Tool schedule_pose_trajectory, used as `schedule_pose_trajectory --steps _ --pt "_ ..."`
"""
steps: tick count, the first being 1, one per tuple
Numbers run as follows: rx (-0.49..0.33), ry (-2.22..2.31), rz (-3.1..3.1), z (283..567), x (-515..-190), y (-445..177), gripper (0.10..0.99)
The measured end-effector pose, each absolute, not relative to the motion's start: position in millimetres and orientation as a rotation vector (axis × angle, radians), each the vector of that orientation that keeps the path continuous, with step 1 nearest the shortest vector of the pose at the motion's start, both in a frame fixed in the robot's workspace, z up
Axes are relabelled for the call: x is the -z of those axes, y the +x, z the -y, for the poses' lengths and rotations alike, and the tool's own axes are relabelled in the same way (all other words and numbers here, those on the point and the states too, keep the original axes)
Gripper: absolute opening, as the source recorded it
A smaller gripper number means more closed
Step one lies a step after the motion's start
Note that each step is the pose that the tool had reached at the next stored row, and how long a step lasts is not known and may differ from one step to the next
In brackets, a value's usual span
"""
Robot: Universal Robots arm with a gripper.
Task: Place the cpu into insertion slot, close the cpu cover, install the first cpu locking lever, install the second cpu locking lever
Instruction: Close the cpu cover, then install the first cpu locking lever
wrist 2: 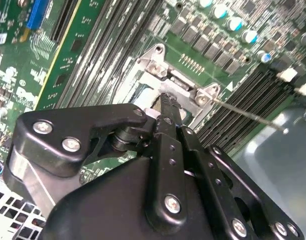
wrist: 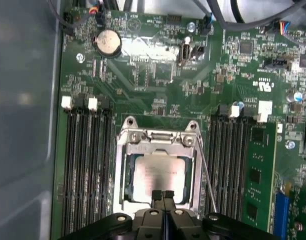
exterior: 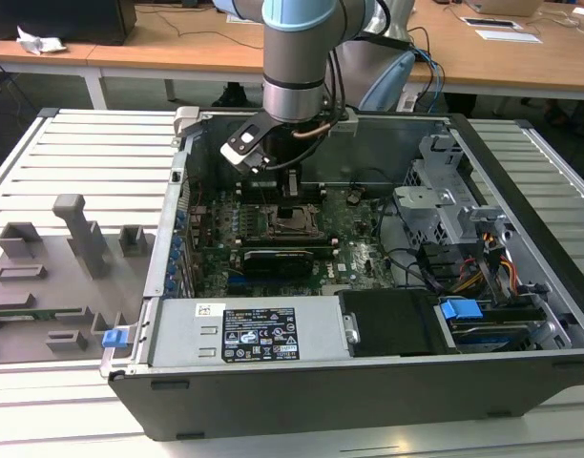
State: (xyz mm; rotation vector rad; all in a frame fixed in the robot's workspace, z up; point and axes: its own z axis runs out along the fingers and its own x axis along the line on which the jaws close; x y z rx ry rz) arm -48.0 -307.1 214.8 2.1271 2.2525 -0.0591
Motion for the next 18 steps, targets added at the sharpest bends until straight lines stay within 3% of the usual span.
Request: schedule_pose_trajectory --steps 18 --pt "0.06 2.127 -2.252 307.1 -223.4 -38.6 0.106"
